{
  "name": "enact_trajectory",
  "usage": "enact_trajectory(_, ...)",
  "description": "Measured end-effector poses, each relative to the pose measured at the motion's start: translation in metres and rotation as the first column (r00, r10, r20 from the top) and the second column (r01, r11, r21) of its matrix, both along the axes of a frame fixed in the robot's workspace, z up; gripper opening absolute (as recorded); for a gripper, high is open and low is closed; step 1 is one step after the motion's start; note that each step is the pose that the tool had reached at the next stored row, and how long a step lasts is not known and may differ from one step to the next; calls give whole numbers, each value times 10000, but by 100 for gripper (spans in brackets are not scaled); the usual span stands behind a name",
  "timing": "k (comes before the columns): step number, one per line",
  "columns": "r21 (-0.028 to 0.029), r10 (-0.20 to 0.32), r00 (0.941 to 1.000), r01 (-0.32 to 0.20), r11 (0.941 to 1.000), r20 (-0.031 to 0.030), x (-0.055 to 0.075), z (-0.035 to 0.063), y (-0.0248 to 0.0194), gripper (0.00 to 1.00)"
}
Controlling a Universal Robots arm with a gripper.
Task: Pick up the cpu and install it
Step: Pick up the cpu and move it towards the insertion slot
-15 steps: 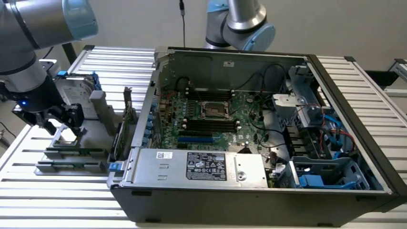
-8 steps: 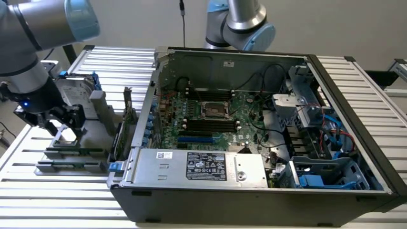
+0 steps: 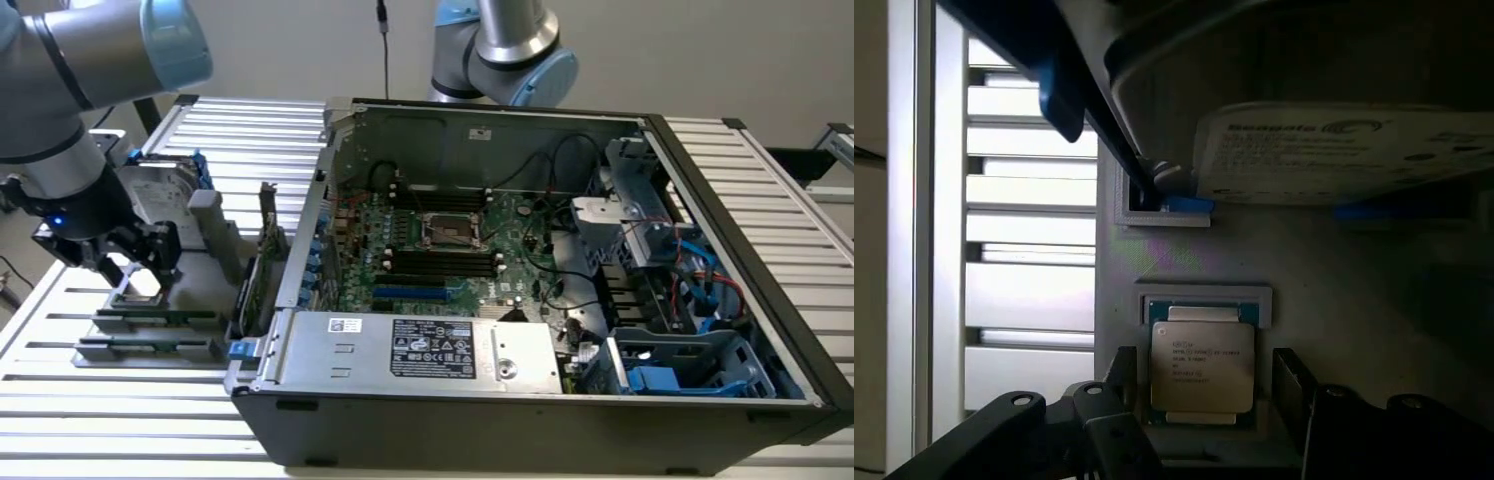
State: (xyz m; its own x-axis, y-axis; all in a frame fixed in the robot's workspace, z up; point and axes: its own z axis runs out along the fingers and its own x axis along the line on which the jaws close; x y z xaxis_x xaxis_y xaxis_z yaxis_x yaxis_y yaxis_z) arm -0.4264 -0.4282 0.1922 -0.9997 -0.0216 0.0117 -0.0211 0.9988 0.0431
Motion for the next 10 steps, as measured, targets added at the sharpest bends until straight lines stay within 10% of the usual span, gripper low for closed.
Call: enact_trajectory(10, 1, -8, 10000, 8, 10000, 0, 1, -24, 13, 65)
